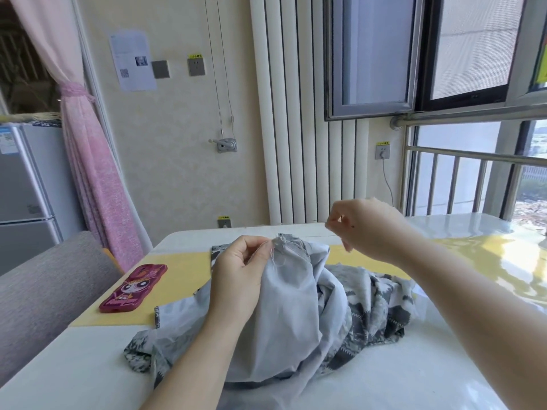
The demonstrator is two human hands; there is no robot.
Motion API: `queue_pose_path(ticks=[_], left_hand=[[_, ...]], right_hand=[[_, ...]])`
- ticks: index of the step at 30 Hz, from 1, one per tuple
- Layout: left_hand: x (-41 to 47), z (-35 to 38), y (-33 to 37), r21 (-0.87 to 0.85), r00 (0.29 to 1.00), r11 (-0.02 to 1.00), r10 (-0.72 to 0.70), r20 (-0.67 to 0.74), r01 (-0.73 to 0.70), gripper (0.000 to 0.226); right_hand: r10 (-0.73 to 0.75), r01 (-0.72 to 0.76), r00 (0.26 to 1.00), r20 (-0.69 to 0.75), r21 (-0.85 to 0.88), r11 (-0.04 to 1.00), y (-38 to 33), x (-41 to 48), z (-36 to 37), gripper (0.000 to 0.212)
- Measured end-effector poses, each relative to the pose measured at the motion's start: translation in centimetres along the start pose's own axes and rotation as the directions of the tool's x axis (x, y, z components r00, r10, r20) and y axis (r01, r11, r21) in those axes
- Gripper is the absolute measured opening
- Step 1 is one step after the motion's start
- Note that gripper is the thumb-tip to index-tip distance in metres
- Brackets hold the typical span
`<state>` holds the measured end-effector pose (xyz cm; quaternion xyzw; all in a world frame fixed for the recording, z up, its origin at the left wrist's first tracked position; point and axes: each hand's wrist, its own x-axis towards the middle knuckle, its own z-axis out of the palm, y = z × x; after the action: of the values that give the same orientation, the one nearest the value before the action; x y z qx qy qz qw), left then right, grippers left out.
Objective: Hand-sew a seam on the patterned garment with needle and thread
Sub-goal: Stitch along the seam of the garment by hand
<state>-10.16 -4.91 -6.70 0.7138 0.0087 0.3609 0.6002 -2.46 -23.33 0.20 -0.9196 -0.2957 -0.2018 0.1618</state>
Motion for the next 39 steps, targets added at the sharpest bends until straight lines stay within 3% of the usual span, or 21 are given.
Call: queue_pose_path(ticks=[1, 2, 3, 4, 5, 6, 7, 8, 9, 10, 13, 15, 16, 19, 23, 26, 30, 34, 39], left_hand=[[0.1, 0.0, 0.0, 0.0, 1.0, 1.0, 0.001, 0.001, -0.001, 0.008], [0.1, 0.1, 0.0, -0.001, 1.0, 1.0, 0.003, 0.002, -0.003, 0.009], [0.2, 0.1, 0.0, -0.001, 1.0, 1.0, 0.005, 0.004, -0.005, 0.009], [0.3, 0.2, 0.1, -0.005, 1.0, 1.0, 0.005, 0.008, -0.005, 0.009], [0.3, 0.3, 0.1, -0.01, 1.0, 1.0, 0.007, 0.01, -0.007, 0.009], [0.4, 0.4, 0.2, -0.013, 1.0, 1.0, 0.009, 0.012, -0.008, 0.008], [0.4, 0.4, 0.2, -0.014, 1.0, 1.0, 0.01, 0.013, -0.01, 0.008], [0.3, 0.5, 0.3, -0.013, 1.0, 1.0, 0.01, 0.012, -0.01, 0.007], [0.3, 0.6, 0.3, -0.01, 1.0, 1.0, 0.009, 0.012, -0.009, 0.007], [0.3, 0.6, 0.4, -0.006, 1.0, 1.0, 0.008, 0.013, -0.008, 0.007], [0.2, 0.5, 0.6, 0.004, 1.0, 1.0, 0.01, 0.017, -0.01, 0.007], [0.2, 0.3, 0.7, 0.013, 1.0, 1.0, 0.017, 0.011, -0.017, 0.008], [0.2, 0.2, 0.8, 0.018, 1.0, 1.0, 0.022, 0.007, -0.022, 0.008], [0.2, -0.1, 1.0, 0.024, 1.0, 0.999, 0.031, -0.002, -0.031, 0.009], [0.0, -0.4, 1.3, 0.026, 1.0, 0.999, 0.024, -0.011, -0.024, 0.01], [-0.1, -0.4, 1.6, 0.022, 1.0, 0.999, 0.023, 0.01, -0.023, 0.009], [-0.2, -0.3, 1.8, 0.013, 1.0, 1.0, 0.015, 0.017, -0.015, 0.011], [-0.2, -0.2, 1.7, -0.003, 1.0, 1.0, -0.002, 0.017, 0.002, 0.01], [-0.1, -0.1, 1.7, -0.033, 0.999, 0.999, -0.019, 0.047, 0.021, 0.008]], right_hand=[[0.012, -0.014, 1.0, 0.026, 0.082, 0.997, 0.0, 0.2, 0.0, 0.014], [0.04, -0.054, 0.998, 0.052, 0.299, 0.953, -0.2, 0.3, -0.1, 0.014], [0.074, -0.113, 0.993, 0.09, 0.601, 0.791, -0.6, 0.4, -0.4, 0.013], [0.093, -0.165, 0.986, 0.137, 0.858, 0.486, -1.1, 0.6, -0.8, 0.012], [0.096, -0.188, 0.98, 0.176, 0.971, 0.146, -1.8, 0.9, -1.2, 0.01], [0.095, -0.182, 0.977, 0.192, 0.977, -0.108, -2.3, 1.1, -1.6, 0.009], [0.107, -0.155, 0.976, 0.187, 0.954, -0.256, -2.8, 1.5, -1.7, 0.01], [0.142, -0.11, 0.977, 0.162, 0.941, -0.319, -3.3, 1.9, -1.7, 0.01], [0.191, -0.059, 0.974, 0.121, 0.952, -0.302, -3.5, 2.4, -1.5, 0.011], [0.25, -0.014, 0.966, 0.07, 0.975, -0.22, -3.6, 2.9, -1.2, 0.012], [0.344, 0.029, 0.933, -0.106, 0.975, 0.222, -3.0, 3.8, -0.1, 0.015], [0.319, 0.03, 0.919, -0.232, 0.847, 0.531, -2.2, 4.1, 0.6, 0.017], [0.302, 0.029, 0.91, -0.283, 0.772, 0.635, -1.8, 4.1, 0.9, 0.016], [0.276, 0.007, 0.889, -0.365, 0.613, 0.79, -0.6, 4.2, 1.7, 0.015], [0.304, -0.069, 0.869, -0.39, 0.512, 0.856, 1.1, 4.4, 2.1, 0.012], [0.355, -0.121, 0.86, -0.366, 0.53, 0.839, 2.0, 4.3, 2.7, 0.013], [0.326, -0.147, 0.911, -0.254, 0.537, 0.831, 1.5, 4.0, 3.6, 0.016], [0.244, -0.015, 0.948, -0.203, 0.738, 0.674, -1.5, 2.5, 2.6, 0.016], [-0.005, 0.159, 0.982, -0.188, 0.814, 0.558, -4.8, -1.7, 3.1, 0.015]])
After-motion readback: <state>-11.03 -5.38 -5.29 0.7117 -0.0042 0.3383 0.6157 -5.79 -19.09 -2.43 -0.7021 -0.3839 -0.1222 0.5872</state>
